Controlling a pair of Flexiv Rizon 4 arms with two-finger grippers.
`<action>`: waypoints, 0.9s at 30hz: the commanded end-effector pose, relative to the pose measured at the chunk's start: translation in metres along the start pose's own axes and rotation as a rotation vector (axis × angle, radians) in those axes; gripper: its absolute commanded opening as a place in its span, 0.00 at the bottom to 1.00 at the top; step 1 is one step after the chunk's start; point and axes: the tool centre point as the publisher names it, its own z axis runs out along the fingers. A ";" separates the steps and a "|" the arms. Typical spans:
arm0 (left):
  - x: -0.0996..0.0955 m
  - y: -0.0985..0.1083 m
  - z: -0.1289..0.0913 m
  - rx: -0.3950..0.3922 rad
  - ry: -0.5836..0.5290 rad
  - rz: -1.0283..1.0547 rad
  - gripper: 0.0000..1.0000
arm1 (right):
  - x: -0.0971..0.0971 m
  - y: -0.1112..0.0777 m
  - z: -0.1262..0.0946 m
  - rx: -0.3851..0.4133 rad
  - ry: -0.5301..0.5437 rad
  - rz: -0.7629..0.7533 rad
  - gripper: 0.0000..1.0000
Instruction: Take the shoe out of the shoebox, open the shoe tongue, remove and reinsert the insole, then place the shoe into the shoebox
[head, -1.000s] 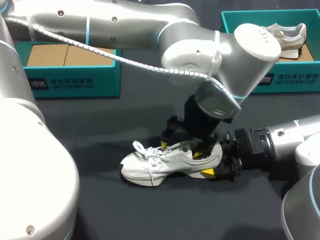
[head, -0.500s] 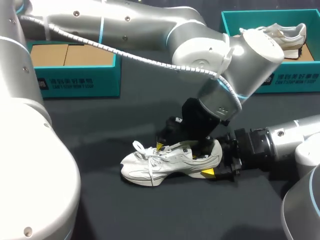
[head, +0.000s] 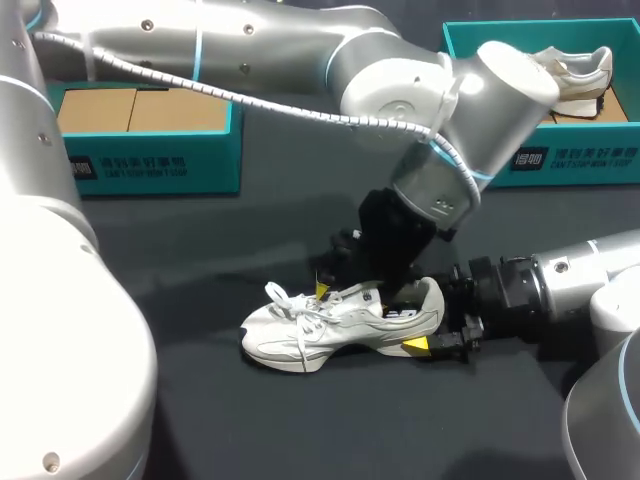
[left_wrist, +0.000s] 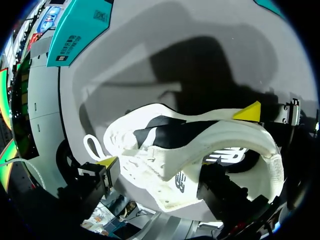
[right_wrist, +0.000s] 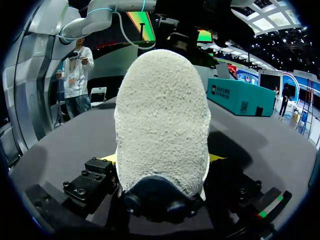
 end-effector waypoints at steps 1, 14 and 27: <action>-0.007 0.008 -0.002 0.012 0.013 -0.137 0.79 | 0.002 0.000 -0.001 0.005 -0.002 0.000 0.00; -0.019 0.020 -0.013 -0.017 0.066 -0.096 0.56 | 0.002 0.000 -0.001 0.005 -0.002 0.000 0.00; -0.026 0.024 -0.014 0.008 0.085 -0.116 0.09 | 0.002 0.000 -0.001 0.005 -0.002 0.000 0.00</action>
